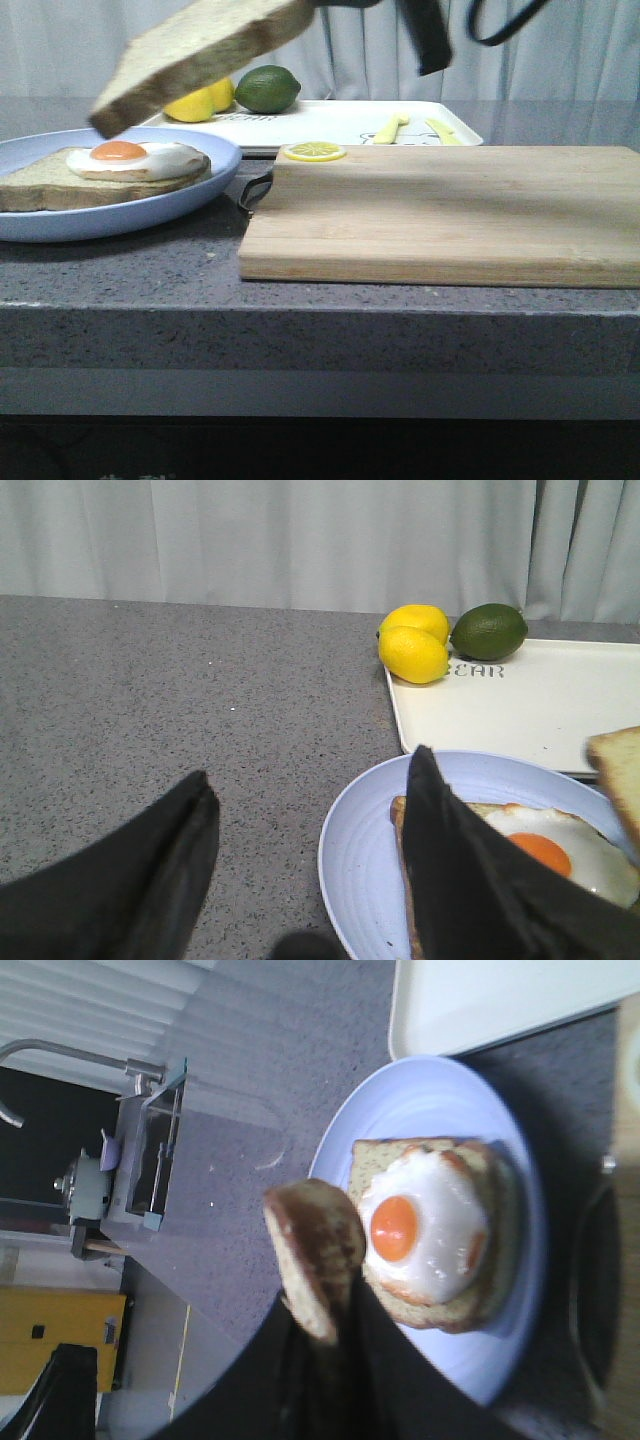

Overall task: Place bread and move sandwich to tray
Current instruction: 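Lift the bread with the right gripper and carry it over the egg toast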

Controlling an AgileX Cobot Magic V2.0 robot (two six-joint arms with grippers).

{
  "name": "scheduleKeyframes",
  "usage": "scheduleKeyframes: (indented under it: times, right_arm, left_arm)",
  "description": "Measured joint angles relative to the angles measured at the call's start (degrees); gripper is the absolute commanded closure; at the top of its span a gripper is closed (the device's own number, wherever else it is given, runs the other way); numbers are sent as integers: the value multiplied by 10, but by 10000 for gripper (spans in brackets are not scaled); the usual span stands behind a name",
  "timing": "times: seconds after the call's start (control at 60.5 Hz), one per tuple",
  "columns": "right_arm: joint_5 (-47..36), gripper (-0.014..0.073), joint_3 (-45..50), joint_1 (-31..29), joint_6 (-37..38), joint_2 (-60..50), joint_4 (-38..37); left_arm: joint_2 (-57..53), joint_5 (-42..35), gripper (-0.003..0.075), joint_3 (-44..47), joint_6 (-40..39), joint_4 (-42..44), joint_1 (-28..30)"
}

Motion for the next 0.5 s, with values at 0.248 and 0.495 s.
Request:
scheduleKeyframes:
  times: [0.248,0.495]
  right_arm:
    - [2,641,-116,38,-6,145,33]
    - [3,450,-136,38,-6,194,46]
  left_arm:
    - [0,0,322,0,0,0,0]
    - [0,0,322,0,0,0,0]
